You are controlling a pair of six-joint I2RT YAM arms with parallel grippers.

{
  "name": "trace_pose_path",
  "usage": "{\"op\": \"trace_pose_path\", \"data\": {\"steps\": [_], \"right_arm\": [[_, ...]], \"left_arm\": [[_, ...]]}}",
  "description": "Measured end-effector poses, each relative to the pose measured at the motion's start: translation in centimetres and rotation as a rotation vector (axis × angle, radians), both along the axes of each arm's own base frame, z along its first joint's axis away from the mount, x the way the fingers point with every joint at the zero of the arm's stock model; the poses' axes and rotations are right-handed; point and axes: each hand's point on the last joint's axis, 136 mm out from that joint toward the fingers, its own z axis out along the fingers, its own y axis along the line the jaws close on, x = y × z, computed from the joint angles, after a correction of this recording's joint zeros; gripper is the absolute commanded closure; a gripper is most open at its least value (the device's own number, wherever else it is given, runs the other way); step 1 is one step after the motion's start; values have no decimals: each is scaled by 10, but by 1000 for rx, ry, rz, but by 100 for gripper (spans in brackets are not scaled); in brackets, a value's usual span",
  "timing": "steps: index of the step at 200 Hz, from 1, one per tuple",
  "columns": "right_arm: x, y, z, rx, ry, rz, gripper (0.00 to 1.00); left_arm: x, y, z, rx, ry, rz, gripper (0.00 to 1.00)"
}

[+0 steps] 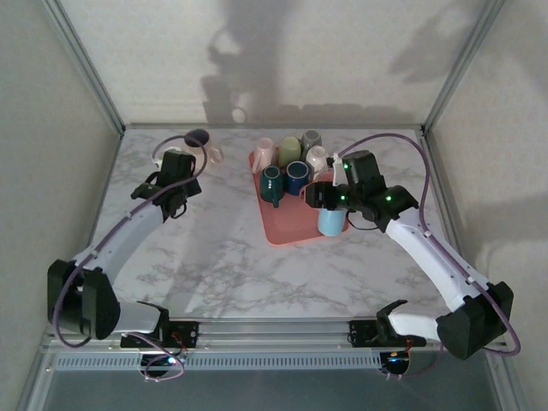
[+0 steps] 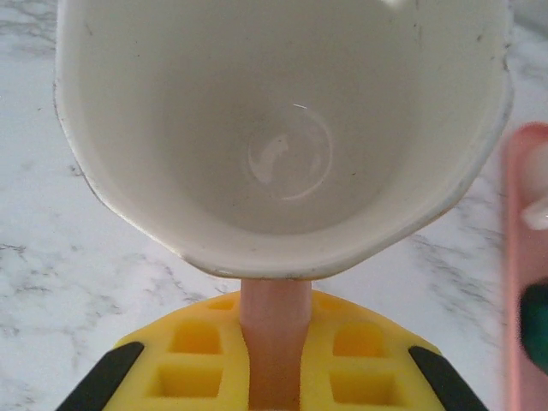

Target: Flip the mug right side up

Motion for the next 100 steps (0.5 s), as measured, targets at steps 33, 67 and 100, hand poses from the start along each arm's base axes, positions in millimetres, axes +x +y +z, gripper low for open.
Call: {"op": "trace_pose_path", "data": {"steps": [33, 67, 100], "right_arm": [[4, 3, 0, -8, -1, 7, 42], [6, 3, -2, -11, 3, 7, 42], [7, 4, -5, -15, 12, 7, 42]], "left_arm": [[17, 17, -28, 70, 111, 7, 100], [28, 29, -53, 103, 174, 2, 100], [43, 40, -66, 114, 198, 3, 100]]}}
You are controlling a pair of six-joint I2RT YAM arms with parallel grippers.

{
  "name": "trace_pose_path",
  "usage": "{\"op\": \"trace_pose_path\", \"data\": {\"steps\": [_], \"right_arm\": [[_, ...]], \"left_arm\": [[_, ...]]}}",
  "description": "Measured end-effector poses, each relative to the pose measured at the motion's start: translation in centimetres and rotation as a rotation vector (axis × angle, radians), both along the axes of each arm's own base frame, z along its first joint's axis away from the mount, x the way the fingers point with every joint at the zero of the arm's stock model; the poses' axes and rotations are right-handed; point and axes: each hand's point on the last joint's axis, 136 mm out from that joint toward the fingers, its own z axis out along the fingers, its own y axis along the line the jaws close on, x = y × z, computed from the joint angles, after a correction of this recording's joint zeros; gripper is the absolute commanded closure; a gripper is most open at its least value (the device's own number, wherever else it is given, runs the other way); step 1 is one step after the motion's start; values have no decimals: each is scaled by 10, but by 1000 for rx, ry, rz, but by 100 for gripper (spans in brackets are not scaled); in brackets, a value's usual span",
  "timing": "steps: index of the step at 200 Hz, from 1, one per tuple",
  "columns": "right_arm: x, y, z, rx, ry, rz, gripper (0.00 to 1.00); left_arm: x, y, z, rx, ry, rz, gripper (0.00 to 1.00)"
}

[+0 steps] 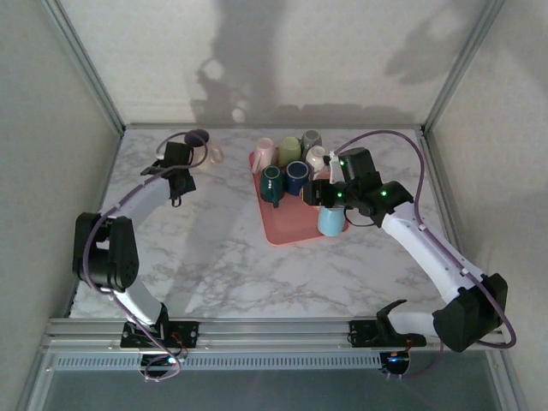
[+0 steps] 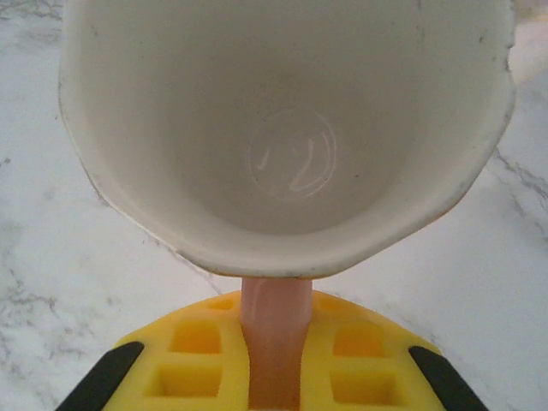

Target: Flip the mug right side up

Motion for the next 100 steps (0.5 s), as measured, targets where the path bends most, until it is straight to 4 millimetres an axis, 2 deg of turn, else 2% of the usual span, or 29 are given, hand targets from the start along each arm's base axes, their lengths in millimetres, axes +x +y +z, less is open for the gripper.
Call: {"op": "trace_pose_path", "data": {"steps": [44, 100], "right_arm": [[1, 1, -3, -4, 7, 0, 41], [1, 1, -3, -4, 7, 0, 40]], "left_arm": [[25, 0, -8, 12, -9, -12, 100], [28, 0, -17, 16, 5, -17, 89]]}}
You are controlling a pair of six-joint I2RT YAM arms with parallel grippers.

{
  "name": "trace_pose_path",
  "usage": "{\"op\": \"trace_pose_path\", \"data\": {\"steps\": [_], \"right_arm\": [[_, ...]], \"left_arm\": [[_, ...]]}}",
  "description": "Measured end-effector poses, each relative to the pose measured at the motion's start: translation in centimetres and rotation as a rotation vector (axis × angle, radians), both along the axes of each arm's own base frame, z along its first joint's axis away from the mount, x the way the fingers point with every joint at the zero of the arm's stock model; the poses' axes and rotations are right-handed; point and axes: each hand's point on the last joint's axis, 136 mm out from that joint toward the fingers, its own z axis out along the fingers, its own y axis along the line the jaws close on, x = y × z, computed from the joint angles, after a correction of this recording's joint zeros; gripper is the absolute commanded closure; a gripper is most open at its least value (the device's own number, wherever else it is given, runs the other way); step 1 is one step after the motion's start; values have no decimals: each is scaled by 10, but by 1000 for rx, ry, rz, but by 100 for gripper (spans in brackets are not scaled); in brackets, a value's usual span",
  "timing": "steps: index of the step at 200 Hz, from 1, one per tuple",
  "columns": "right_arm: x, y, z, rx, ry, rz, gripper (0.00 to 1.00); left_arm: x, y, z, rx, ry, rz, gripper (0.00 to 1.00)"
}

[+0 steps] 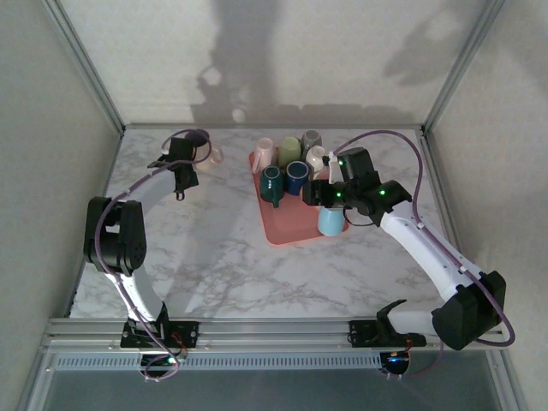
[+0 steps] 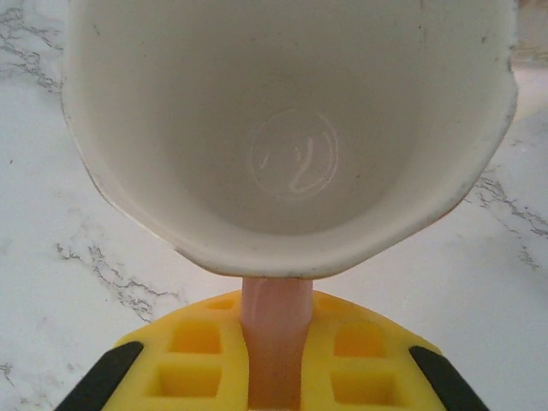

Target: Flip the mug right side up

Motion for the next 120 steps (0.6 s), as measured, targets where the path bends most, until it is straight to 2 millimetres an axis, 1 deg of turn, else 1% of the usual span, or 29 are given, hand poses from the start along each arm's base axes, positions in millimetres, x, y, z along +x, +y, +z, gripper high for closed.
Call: {"op": "trace_pose_path", "data": {"steps": [14, 34, 47, 67, 91, 110, 120], "right_arm": [[0, 0, 0, 0, 0, 0, 39], [0, 0, 0, 0, 0, 0, 37], [0, 0, 0, 0, 0, 0, 37], [0, -1, 0, -3, -2, -2, 36], [2, -4, 0, -12, -9, -13, 35], [2, -11, 1, -36, -13, -33, 35], [1, -17, 1, -55, -16, -44, 36]], "left_arm": [[1, 0, 1, 0, -4, -3, 85], [2, -1, 1, 1, -7, -10, 73], [6, -1, 4, 1, -28, -12, 66], [11, -2, 8, -2, -56, -11, 61], [11, -1, 12, -5, -65, -9, 56], [4, -3, 19, -16, -77, -14, 52], [-2, -4, 26, -30, -90, -19, 51]]}}
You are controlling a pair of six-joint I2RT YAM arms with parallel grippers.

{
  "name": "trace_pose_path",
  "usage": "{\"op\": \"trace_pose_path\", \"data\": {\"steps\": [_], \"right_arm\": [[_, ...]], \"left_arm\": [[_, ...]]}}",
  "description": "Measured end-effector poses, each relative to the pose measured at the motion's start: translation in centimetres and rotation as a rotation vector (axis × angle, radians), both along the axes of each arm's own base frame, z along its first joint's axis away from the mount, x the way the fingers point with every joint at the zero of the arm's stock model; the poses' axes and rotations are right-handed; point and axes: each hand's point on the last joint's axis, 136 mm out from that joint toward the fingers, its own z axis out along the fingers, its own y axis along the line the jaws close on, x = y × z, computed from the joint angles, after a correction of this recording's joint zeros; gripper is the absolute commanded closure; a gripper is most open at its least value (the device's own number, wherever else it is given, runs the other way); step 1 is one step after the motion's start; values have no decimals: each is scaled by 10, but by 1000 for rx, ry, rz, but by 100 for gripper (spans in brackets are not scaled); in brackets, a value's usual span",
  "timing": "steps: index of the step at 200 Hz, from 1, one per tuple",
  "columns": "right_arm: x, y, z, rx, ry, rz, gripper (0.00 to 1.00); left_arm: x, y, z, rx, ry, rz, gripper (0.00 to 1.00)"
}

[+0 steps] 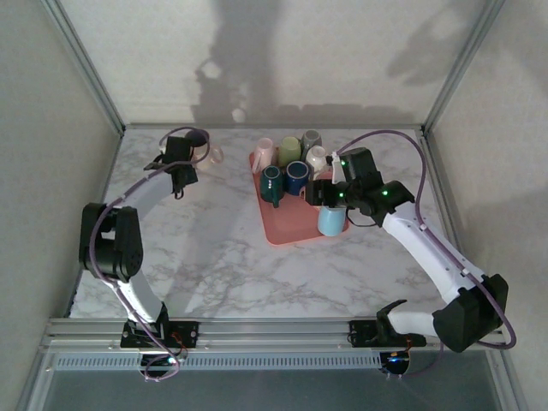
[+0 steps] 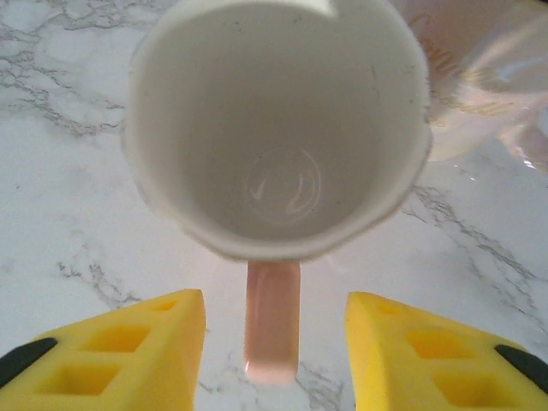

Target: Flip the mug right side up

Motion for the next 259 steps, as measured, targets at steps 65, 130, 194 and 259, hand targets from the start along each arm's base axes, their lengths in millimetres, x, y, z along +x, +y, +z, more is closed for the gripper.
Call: {"op": "trace_pose_path", "data": {"steps": [65, 130, 194, 259], "right_arm": [[-15, -54, 0, -158, -5, -39, 35], [-23, -84, -38, -175, 137, -151, 29], [-7, -71, -90, -84, 293, -250, 22], [15, -57, -119, -45, 341, -218, 22]], "left_arm": [[-67, -46, 75, -252, -169, -209, 49], [-125, -123, 78, -613, -200, -553, 45], [-135, -143, 82, -708, -205, -660, 45], [-137, -147, 81, -723, -212, -684, 45]]}}
